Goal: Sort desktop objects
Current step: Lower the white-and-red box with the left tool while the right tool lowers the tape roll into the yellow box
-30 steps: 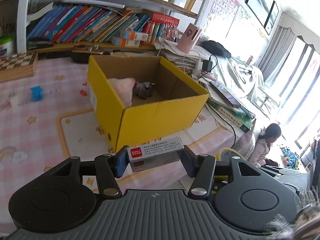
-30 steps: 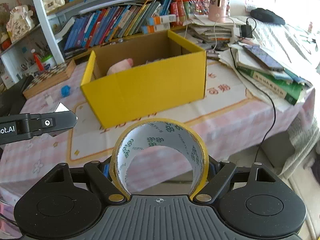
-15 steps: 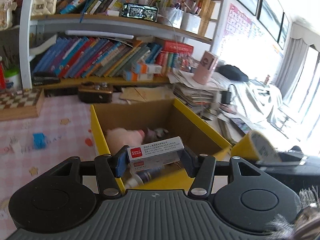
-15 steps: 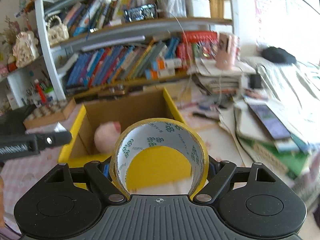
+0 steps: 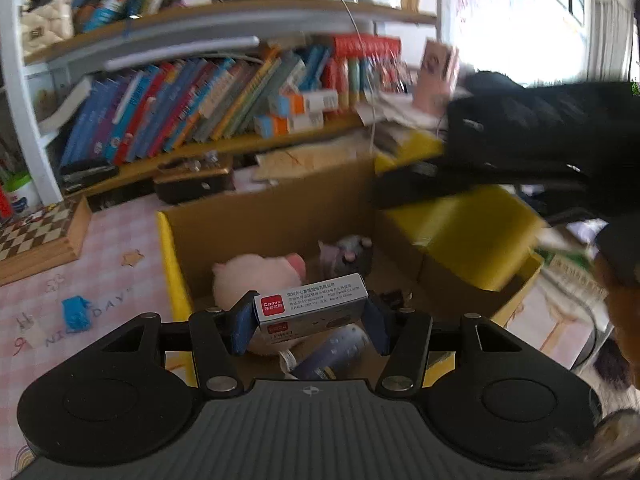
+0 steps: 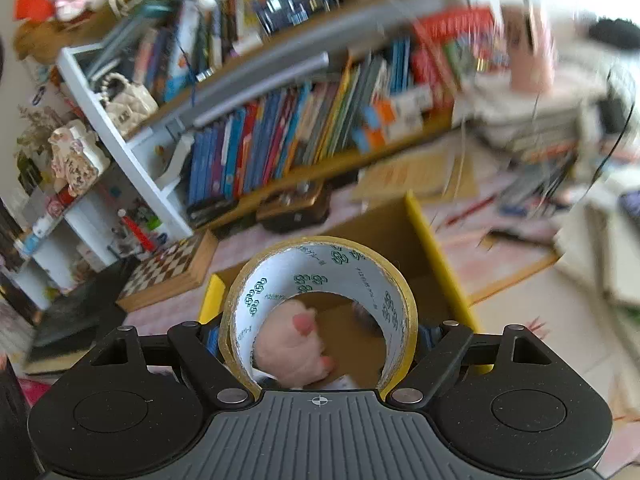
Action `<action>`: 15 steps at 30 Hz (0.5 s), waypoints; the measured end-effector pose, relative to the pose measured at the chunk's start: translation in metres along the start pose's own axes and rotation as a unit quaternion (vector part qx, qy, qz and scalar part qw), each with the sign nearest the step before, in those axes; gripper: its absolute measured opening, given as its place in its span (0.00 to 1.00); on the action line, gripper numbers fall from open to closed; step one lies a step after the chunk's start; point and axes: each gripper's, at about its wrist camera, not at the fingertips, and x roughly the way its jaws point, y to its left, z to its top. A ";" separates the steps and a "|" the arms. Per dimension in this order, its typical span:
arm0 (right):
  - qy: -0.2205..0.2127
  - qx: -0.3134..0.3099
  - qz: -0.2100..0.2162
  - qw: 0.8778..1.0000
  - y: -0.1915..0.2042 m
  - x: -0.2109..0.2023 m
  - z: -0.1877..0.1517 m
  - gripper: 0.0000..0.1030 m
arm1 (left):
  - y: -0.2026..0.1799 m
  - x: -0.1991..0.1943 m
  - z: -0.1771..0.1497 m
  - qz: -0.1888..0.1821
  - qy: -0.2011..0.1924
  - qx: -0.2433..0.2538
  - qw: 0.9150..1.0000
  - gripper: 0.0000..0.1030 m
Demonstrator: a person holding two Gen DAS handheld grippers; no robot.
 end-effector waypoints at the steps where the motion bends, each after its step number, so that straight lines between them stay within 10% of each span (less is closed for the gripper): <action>1: 0.017 0.016 0.007 1.000 -0.004 0.010 0.001 0.81 | -0.004 0.004 -0.001 0.001 0.004 0.008 1.000 0.51; 15: 0.119 0.039 -0.005 0.992 -0.023 0.070 -0.005 0.81 | 0.001 0.035 -0.003 -0.044 0.062 -0.055 0.996 0.53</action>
